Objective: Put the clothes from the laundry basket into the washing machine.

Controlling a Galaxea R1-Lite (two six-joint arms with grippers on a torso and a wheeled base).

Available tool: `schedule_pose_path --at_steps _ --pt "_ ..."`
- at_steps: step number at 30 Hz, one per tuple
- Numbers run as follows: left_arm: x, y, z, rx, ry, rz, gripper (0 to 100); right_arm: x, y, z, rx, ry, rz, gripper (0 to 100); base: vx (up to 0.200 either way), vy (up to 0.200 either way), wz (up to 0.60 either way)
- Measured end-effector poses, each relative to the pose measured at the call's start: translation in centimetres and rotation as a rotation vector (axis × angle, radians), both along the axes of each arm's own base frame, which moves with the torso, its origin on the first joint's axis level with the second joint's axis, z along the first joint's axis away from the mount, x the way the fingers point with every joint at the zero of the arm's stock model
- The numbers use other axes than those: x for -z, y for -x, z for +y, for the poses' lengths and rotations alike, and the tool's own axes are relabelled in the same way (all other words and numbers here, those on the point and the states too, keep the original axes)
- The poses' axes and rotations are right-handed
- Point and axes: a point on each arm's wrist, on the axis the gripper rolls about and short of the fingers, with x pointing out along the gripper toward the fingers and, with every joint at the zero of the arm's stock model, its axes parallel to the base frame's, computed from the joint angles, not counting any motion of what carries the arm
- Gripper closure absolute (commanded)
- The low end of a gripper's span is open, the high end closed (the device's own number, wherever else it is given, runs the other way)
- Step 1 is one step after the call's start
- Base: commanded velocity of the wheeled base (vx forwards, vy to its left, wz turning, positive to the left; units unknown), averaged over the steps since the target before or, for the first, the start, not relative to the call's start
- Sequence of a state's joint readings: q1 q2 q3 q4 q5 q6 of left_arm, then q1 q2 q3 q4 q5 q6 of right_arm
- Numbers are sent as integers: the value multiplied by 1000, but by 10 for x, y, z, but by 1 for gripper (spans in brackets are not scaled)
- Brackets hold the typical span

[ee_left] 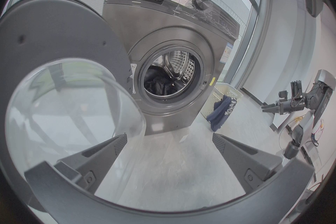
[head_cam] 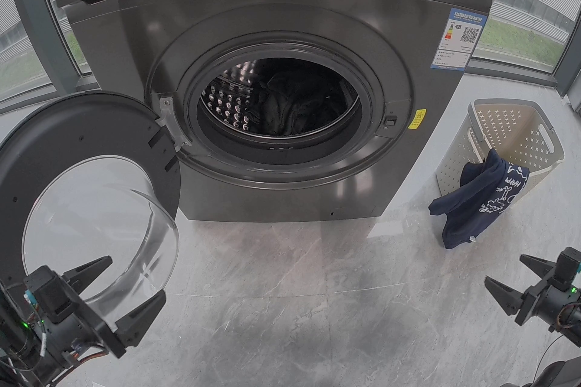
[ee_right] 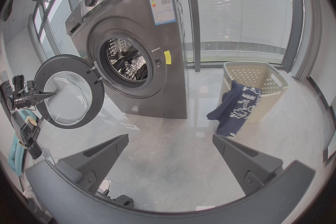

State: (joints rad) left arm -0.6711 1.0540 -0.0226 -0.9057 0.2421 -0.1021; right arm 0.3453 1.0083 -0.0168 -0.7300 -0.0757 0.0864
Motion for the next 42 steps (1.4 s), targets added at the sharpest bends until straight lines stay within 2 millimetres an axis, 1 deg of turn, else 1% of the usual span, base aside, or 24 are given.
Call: schedule_pose_path --at_steps 1,4,6,9,12,16,20,24,30,34,42 --pt "1 7 6 -4 -7 5 0 -1 8 -4 13 0 -9 0 0 0 0" --pt "3 21 19 -18 -8 5 0 -1 24 -11 37 -3 -38 0 0 0 0" --pt "5 31 28 -34 -8 3 0 1 36 -16 59 -4 -52 0 0 -200 0" --pt "11 47 42 -70 -1 -5 0 7 53 -23 96 -1 -59 0 0 -200 0" --pt "21 63 54 -122 -2 -3 0 16 70 -29 142 5 -55 0 0 -200 0" --pt "36 83 65 -229 5 -11 0 28 90 -33 209 4 -74 0 0 -200 0" --pt "44 95 69 -308 24 -53 0 38 103 -34 272 9 -124 0 0 0 0" --pt "47 100 68 -364 9 -95 0 41 110 -33 304 7 -190 0 0 0 0" --pt "52 106 64 -440 -37 -108 0 43 114 -32 298 13 -235 0 0 0 0" --pt "55 108 63 -436 -41 -114 0 43 115 -32 279 24 -250 0 0 0 0" --pt "57 110 63 -435 -33 -131 0 43 116 -32 276 25 -259 0 0 -200 0"
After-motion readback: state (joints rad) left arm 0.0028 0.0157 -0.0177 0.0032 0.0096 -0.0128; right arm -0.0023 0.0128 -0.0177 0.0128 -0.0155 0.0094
